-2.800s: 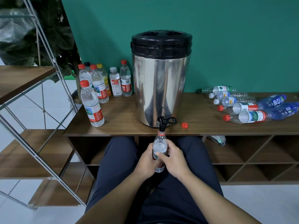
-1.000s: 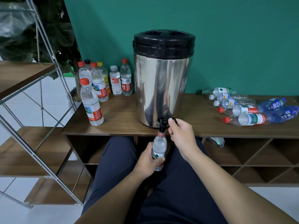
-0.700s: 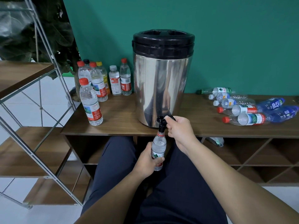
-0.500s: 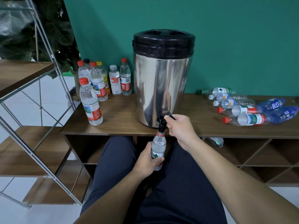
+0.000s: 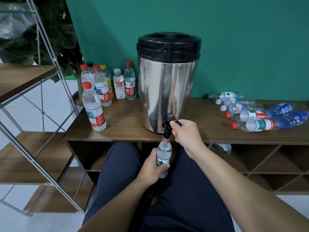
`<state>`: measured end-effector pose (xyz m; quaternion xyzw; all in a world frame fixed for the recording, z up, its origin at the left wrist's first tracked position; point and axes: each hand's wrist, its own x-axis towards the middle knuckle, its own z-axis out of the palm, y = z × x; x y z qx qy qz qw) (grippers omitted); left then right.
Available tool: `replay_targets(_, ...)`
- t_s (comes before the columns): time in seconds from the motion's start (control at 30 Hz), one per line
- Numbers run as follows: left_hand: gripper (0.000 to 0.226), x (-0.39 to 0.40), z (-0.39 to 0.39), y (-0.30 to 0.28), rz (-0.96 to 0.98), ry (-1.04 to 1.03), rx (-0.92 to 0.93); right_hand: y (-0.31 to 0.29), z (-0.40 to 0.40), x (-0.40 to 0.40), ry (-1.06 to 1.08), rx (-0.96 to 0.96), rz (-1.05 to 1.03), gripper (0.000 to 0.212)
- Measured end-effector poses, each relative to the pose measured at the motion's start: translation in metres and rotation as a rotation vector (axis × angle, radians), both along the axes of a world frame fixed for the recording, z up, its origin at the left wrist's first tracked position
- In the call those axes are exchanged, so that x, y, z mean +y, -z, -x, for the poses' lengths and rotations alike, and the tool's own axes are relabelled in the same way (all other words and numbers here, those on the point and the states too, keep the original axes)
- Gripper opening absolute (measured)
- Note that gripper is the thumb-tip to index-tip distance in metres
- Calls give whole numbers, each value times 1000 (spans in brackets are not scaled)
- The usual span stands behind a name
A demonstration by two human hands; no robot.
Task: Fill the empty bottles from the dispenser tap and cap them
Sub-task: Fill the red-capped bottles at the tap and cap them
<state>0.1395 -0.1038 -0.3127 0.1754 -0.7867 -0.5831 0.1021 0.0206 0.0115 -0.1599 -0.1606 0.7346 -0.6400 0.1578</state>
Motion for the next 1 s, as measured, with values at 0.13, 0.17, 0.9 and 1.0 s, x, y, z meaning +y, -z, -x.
replay_targets(0.13, 50, 0, 0, 0, 8, 4, -2, 1, 1, 0, 10, 24, -12, 40)
replay_targets(0.17, 50, 0, 0, 0, 8, 3, -4, 1, 1, 0, 16, 29, -20, 41)
replay_targets(0.9, 48, 0, 0, 0, 4, -4, -14, -10, -11, 27, -84, 416, -9, 24)
replay_targets(1.0, 49, -1, 0, 0, 9, -3, -23, 8, 16, 38, 95, 562, -143, 29)
